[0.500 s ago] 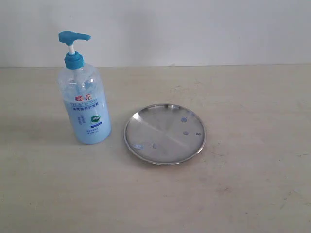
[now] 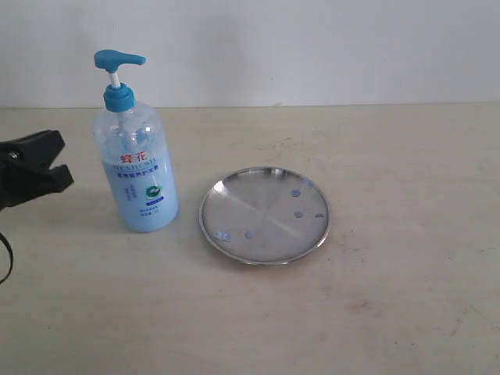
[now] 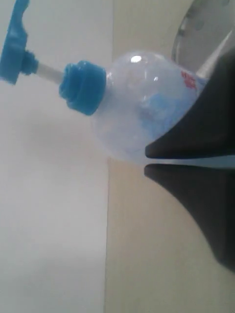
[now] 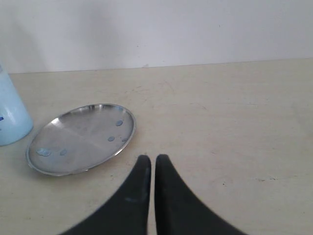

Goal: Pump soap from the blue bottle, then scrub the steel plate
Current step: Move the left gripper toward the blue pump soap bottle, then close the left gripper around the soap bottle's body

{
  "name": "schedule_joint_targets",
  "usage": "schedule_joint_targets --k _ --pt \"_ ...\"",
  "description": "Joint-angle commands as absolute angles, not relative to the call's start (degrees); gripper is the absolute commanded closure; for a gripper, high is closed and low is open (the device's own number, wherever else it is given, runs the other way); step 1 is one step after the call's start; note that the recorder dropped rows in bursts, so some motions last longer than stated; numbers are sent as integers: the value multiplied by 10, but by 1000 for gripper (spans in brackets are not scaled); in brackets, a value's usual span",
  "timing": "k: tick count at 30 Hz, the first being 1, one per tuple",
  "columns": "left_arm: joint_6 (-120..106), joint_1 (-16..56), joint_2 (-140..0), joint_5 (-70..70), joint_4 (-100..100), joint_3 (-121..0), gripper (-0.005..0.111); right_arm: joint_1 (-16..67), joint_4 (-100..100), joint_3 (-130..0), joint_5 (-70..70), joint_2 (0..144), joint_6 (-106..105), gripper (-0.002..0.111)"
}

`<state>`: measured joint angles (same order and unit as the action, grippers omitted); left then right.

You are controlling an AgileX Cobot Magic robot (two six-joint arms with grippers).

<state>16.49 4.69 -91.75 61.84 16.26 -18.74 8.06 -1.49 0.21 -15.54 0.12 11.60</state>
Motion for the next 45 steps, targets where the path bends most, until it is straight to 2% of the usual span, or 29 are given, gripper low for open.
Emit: schedule_joint_targets --k 1,3,5,6,7,8,9,40,45 --pt "142 65 -951 670 193 -184 103 80 -18 0 -150 0 114 107" --pt "81 65 -959 660 222 -184 99 80 -18 0 -150 0 114 107" --pt "55 65 -965 658 262 -184 81 80 -18 0 -150 0 114 107" --pt "55 65 -970 655 278 -184 57 80 -18 0 -150 0 114 107" --pt "55 65 -972 656 278 -184 41 80 -18 0 -150 0 114 107" --pt "55 65 -982 656 261 -184 11 80 -18 0 -150 0 114 107" --pt "55 65 -988 657 245 -187 -4 80 -18 0 -150 0 114 107" --pt "94 65 -1180 674 290 -383 -2 80 -18 0 -150 0 114 107" --pt "94 65 -1190 676 290 -408 -2 80 -18 0 -114 0 117 107"
